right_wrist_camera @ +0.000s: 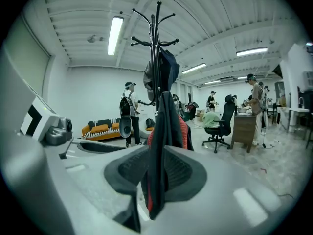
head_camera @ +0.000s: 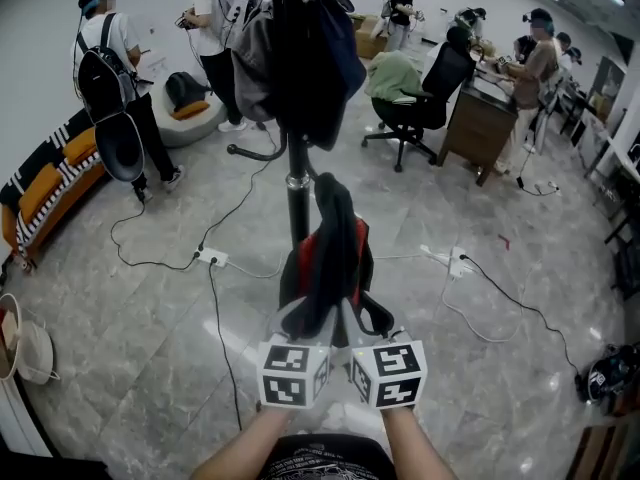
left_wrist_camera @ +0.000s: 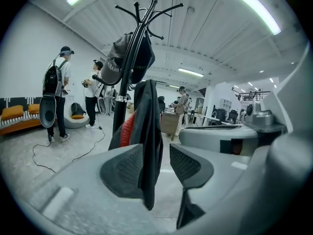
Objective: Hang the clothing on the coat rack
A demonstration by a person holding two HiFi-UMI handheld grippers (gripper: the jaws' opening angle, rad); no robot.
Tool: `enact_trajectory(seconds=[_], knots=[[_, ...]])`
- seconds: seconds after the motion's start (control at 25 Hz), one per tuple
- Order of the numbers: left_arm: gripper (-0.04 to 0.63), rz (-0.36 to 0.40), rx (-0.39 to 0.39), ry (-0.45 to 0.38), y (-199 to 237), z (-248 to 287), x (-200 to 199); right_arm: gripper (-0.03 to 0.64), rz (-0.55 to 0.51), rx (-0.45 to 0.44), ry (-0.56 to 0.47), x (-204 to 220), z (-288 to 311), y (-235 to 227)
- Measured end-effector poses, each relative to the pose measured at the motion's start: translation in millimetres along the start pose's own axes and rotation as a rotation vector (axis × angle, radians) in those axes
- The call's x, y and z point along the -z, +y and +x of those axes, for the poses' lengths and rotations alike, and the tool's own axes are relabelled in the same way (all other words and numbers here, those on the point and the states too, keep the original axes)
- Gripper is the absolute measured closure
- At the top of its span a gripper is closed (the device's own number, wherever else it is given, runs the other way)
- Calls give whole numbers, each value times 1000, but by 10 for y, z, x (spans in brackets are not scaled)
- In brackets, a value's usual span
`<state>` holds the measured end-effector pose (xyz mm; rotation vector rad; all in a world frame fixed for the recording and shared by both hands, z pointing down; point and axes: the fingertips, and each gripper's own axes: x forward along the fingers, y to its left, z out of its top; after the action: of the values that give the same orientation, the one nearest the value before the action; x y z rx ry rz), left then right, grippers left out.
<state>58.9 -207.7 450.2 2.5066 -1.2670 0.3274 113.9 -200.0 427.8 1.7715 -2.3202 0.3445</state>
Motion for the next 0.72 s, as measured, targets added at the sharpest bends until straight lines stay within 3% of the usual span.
enact_trajectory(seconds=[0.16,0.48,0.72], knots=[[428,7,10,-15,-93,-179,32,544,-7,20,-10,46,-190,80],[549,30,24,-32,-245,-444,62,591,-15,59,-18,46,-508,199],[577,59,61,-50,-370,-588,89,609,-10,87,-4,162,-696,273]])
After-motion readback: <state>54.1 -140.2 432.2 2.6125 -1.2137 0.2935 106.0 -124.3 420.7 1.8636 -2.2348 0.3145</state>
